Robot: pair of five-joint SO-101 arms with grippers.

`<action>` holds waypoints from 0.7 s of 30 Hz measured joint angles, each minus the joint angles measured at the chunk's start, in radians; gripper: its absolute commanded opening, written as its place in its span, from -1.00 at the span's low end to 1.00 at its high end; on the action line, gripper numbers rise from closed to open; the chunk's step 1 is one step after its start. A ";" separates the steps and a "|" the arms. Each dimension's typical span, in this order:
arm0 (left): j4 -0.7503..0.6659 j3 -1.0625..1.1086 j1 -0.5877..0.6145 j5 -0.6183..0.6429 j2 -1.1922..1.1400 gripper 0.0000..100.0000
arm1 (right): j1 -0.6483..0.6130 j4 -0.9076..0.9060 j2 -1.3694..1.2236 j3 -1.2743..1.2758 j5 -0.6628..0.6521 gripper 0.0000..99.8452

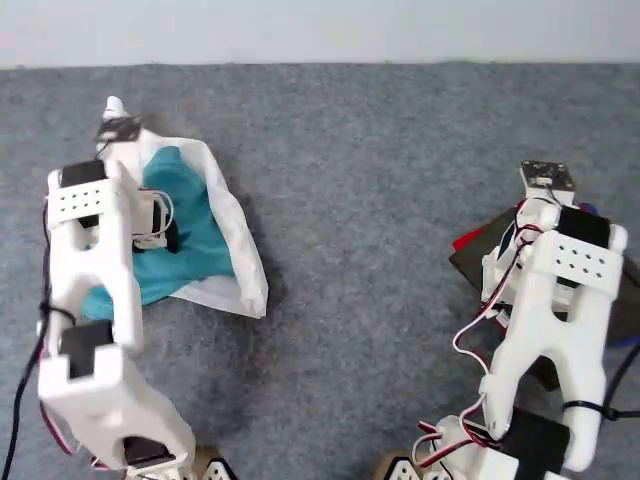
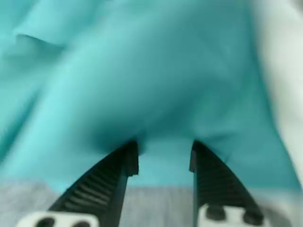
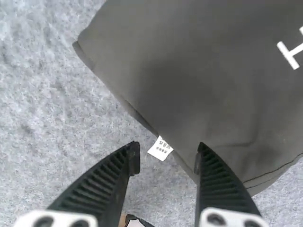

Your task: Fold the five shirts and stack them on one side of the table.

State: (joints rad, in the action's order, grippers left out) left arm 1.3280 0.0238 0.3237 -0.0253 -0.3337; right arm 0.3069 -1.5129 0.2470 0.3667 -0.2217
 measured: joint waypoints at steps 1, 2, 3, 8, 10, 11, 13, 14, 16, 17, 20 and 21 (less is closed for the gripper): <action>-0.055 0.000 0.017 0.035 -0.044 -0.64 | 0.000 0.000 0.000 0.000 0.000 -0.61; -0.103 0.000 0.034 0.071 -0.081 -0.64 | 0.000 0.000 0.000 0.003 0.000 -0.61; -0.130 -0.011 0.051 0.106 -0.106 -0.64 | 0.000 0.000 0.000 0.005 0.000 -0.61; -0.147 -0.126 0.199 0.262 -0.169 -0.64 | 0.000 0.000 0.000 0.005 0.000 -0.61; -0.140 -0.167 0.292 0.302 -0.176 -0.64 | 0.000 0.000 0.000 0.005 0.000 -0.61; -0.137 -0.184 0.339 0.318 -0.176 -0.64 | 0.000 0.000 0.000 0.005 0.000 -0.61; -0.137 -0.210 0.434 0.328 -0.176 -0.64 | 0.000 0.000 0.000 0.005 0.000 -0.61; -0.137 -0.221 0.474 0.331 -0.176 -0.64 | 0.000 0.000 0.000 0.005 0.000 -0.61; -0.121 -0.245 0.542 0.333 -0.176 -0.64 | 0.000 0.000 0.000 0.005 0.000 -0.61; -0.101 -0.262 0.571 0.338 -0.176 -0.64 | 0.000 0.000 0.000 0.005 0.000 -0.61; 0.008 -0.341 0.614 0.345 -0.147 -0.64 | 0.000 0.000 0.000 0.005 0.000 -0.61; 0.061 -0.376 0.611 0.345 -0.124 -0.63 | 0.000 0.000 0.000 0.005 0.000 -0.61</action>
State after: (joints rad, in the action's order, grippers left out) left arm 1.3894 -0.3521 0.9344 0.3199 -0.4580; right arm 0.3069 -1.5129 0.2470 0.3713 -0.2217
